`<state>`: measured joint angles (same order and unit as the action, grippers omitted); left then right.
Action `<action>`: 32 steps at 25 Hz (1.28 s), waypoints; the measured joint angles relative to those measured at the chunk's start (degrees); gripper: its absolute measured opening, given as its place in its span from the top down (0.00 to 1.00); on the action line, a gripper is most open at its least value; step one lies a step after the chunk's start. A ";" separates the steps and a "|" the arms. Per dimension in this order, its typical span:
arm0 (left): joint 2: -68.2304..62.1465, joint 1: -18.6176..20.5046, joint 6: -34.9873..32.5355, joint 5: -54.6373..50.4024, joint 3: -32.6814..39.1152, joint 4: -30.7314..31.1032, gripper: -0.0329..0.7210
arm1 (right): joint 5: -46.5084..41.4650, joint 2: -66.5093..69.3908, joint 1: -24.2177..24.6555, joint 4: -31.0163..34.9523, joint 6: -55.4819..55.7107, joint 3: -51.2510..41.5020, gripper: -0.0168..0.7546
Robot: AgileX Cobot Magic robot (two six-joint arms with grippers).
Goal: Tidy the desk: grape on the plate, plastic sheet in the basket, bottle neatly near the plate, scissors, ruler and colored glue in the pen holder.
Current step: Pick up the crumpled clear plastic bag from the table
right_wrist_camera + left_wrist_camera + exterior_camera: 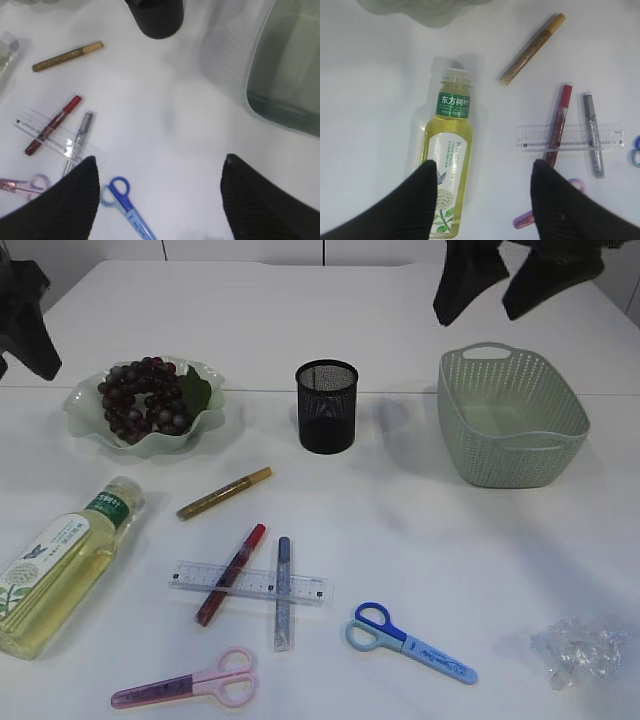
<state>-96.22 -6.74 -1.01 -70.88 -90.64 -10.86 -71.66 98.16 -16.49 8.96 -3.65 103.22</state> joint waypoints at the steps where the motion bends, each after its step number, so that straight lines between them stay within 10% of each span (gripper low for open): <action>1: 0.25 0.00 0.17 0.00 0.00 0.09 0.38 | 0.00 -1.06 0.00 -0.56 0.65 -1.94 0.22; 32: 7.02 0.00 0.43 -0.36 0.00 -2.70 0.38 | 9.50 -23.94 0.00 -13.10 9.63 -56.71 0.22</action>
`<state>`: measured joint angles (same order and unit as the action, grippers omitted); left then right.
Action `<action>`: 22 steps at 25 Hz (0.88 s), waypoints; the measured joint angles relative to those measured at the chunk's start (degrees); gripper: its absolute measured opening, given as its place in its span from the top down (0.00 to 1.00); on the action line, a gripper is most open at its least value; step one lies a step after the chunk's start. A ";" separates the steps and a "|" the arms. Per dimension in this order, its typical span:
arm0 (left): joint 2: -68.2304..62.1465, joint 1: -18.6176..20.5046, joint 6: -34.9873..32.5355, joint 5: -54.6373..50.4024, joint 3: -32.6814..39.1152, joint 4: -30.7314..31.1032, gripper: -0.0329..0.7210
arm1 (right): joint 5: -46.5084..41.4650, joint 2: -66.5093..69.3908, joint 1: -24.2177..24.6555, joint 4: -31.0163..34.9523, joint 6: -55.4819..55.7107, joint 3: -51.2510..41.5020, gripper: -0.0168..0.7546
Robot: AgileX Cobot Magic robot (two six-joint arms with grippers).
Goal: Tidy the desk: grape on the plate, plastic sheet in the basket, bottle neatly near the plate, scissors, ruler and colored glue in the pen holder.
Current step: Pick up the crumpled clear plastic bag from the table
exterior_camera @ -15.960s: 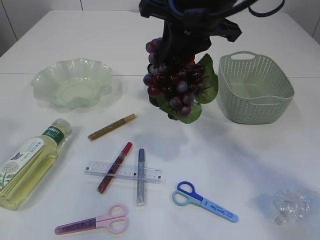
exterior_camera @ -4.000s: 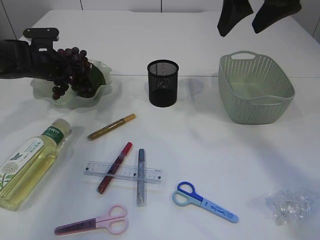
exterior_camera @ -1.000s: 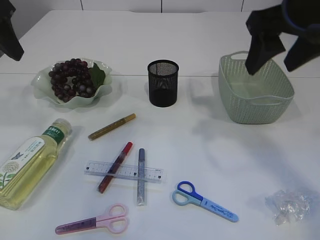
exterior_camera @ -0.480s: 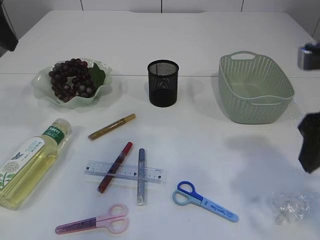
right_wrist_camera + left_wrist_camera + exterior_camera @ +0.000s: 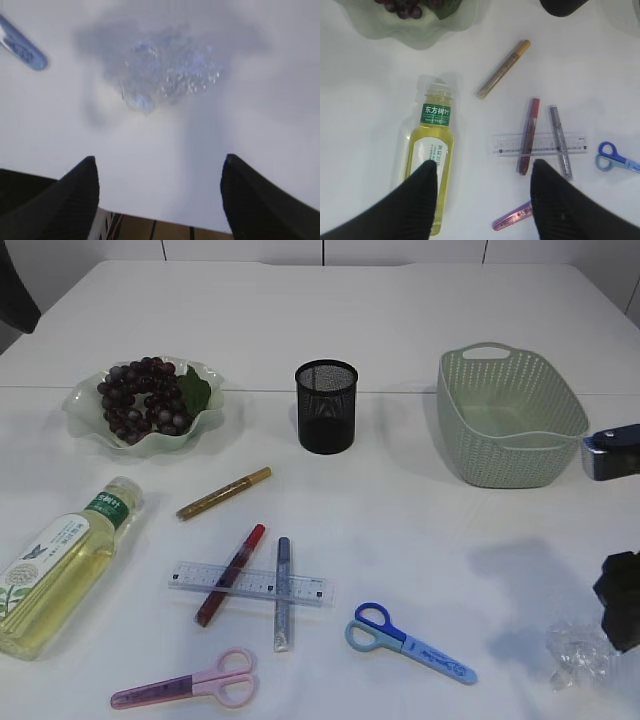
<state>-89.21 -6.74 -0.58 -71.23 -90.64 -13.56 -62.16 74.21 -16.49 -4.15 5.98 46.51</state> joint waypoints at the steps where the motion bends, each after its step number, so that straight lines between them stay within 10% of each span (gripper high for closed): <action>1: 0.04 0.00 0.00 0.00 0.00 -0.09 0.38 | 1.79 0.73 0.00 -0.13 -0.17 0.00 0.22; 22: 0.04 0.00 0.09 0.00 0.00 -1.06 0.38 | 13.68 17.66 0.00 1.16 -3.48 0.00 0.22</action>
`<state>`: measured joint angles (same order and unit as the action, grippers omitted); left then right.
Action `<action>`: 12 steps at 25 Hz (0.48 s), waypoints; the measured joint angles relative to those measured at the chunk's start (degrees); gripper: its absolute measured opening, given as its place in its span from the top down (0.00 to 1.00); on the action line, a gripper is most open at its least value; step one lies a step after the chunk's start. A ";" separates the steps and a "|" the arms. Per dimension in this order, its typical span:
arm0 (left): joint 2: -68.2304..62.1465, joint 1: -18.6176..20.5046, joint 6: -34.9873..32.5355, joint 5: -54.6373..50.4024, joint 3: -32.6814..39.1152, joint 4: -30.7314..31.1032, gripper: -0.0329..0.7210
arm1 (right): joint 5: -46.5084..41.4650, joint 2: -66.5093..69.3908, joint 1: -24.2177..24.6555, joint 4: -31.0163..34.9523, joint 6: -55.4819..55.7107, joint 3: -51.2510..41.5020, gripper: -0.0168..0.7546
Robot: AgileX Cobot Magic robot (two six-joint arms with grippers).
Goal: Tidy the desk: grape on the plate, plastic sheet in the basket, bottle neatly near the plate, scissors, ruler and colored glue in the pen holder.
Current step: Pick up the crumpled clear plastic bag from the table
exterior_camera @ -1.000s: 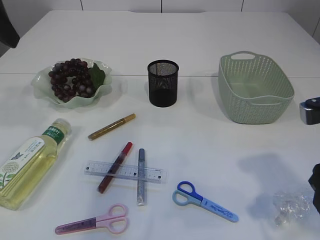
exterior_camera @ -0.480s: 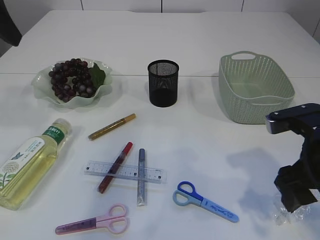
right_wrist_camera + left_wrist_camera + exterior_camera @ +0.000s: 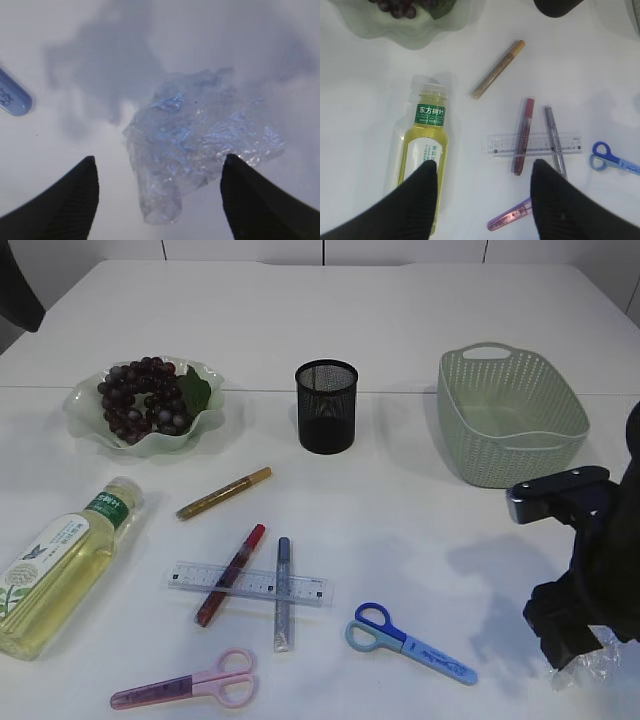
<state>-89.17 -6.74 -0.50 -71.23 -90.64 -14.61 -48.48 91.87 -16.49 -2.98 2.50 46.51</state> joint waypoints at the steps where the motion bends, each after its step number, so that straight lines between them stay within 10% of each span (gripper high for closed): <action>1: 0.00 0.00 0.00 0.00 0.00 0.00 0.38 | 0.00 0.39 0.00 0.00 0.00 0.00 0.22; 12: 0.00 0.00 0.00 0.00 0.00 0.00 0.38 | 1.17 3.01 0.00 -0.22 0.00 0.00 0.22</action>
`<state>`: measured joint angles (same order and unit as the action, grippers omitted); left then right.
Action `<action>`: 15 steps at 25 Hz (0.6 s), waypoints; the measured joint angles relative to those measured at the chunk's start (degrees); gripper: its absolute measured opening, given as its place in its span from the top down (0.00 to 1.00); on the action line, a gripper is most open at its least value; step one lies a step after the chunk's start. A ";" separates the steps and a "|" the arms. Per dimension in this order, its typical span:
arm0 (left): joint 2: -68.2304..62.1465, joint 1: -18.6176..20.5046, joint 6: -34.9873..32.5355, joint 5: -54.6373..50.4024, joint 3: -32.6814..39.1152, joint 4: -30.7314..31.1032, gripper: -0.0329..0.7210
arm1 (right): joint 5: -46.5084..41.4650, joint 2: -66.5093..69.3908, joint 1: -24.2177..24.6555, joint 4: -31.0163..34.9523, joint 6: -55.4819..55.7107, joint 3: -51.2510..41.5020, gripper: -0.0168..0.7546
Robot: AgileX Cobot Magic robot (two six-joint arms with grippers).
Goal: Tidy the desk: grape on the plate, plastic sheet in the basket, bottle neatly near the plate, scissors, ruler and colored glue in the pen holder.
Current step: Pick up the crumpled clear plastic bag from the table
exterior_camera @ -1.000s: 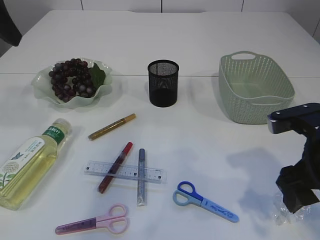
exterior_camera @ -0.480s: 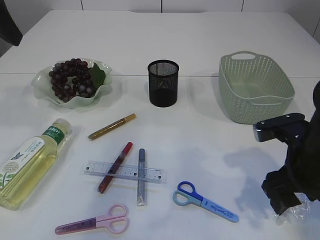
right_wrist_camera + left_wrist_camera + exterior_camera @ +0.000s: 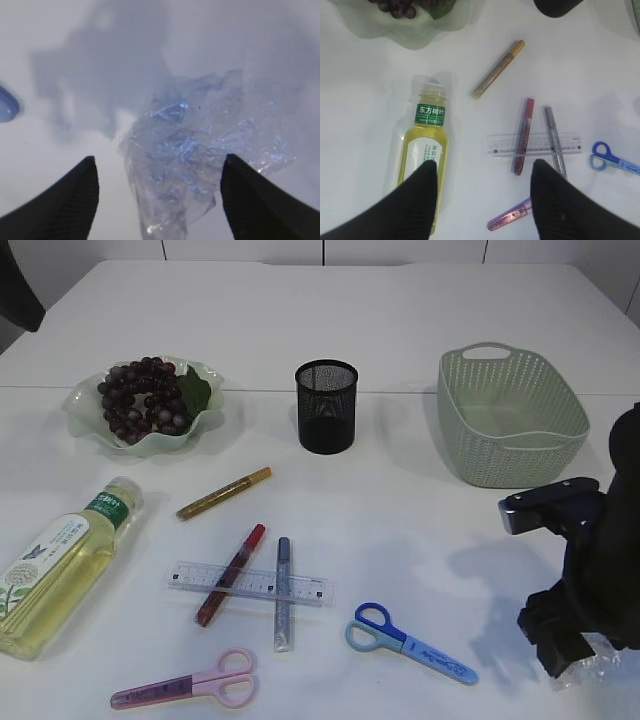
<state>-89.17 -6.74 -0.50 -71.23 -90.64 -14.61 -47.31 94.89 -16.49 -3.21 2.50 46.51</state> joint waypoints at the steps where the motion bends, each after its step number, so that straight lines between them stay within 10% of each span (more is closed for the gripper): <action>1: 0.00 0.00 0.00 0.00 0.00 0.00 0.38 | 0.09 0.00 0.00 0.00 0.00 0.00 0.22; 15: 0.09 0.00 0.00 0.00 0.00 0.00 0.38 | 0.12 0.00 0.00 0.34 -0.11 0.00 0.22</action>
<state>-89.08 -6.74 -0.50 -71.23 -90.64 -14.61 -47.19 94.89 -16.49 -2.86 2.38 46.51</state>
